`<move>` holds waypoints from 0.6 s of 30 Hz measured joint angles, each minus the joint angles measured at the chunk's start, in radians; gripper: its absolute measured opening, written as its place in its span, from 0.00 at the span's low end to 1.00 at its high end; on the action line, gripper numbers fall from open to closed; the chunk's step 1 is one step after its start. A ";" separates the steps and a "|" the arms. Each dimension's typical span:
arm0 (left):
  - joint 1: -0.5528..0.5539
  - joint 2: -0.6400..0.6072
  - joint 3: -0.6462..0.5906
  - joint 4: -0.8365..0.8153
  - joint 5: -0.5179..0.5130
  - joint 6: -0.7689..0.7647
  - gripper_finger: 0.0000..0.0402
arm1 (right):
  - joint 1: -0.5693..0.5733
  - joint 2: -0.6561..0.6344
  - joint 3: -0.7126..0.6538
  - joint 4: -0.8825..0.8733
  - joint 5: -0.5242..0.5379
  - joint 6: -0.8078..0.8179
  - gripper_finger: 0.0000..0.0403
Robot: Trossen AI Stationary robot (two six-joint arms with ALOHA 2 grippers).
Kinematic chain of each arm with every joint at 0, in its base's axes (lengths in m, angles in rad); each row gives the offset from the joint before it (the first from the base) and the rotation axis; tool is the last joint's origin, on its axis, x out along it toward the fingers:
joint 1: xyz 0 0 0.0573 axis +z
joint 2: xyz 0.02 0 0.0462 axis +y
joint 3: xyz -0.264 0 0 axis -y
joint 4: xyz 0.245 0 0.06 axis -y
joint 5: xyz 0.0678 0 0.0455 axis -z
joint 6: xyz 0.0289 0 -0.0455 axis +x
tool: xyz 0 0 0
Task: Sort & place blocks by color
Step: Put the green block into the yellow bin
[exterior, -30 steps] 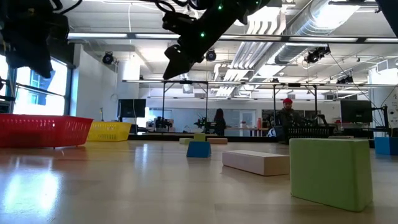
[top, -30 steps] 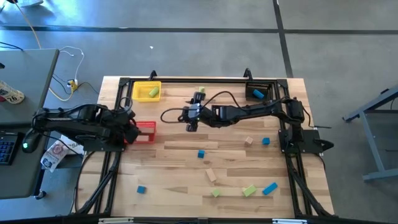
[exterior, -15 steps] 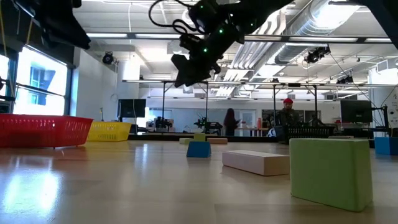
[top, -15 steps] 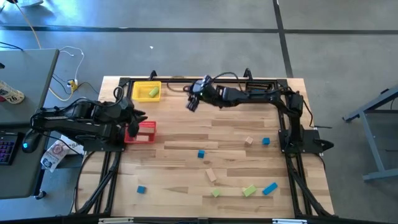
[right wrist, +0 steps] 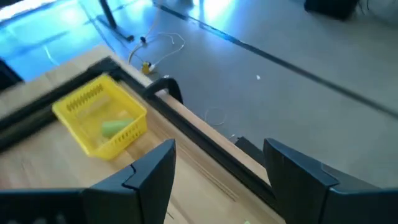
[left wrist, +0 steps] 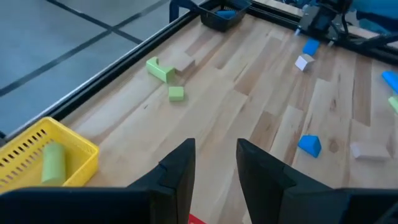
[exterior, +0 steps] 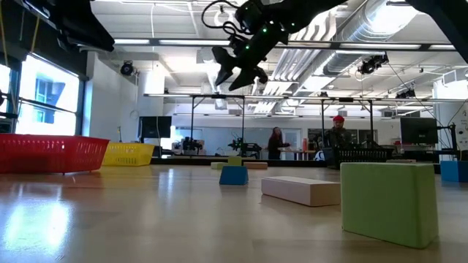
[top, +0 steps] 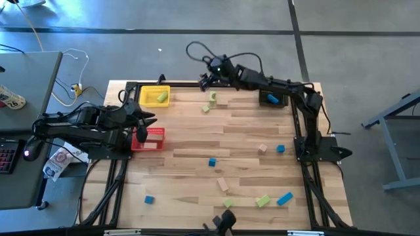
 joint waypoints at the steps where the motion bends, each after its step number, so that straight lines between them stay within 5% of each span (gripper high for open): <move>1: 0.000 0.000 0.000 0.000 -0.007 0.012 0.25 | -0.008 0.000 0.004 -0.009 -0.015 0.027 0.57; 10: 0.001 0.000 0.000 0.000 -0.073 0.063 0.26 | -0.040 0.010 0.004 -0.106 -0.046 0.169 0.57; 18: 0.001 0.009 0.000 -0.002 -0.085 0.055 0.39 | -0.032 0.088 0.005 -0.127 -0.050 0.227 0.57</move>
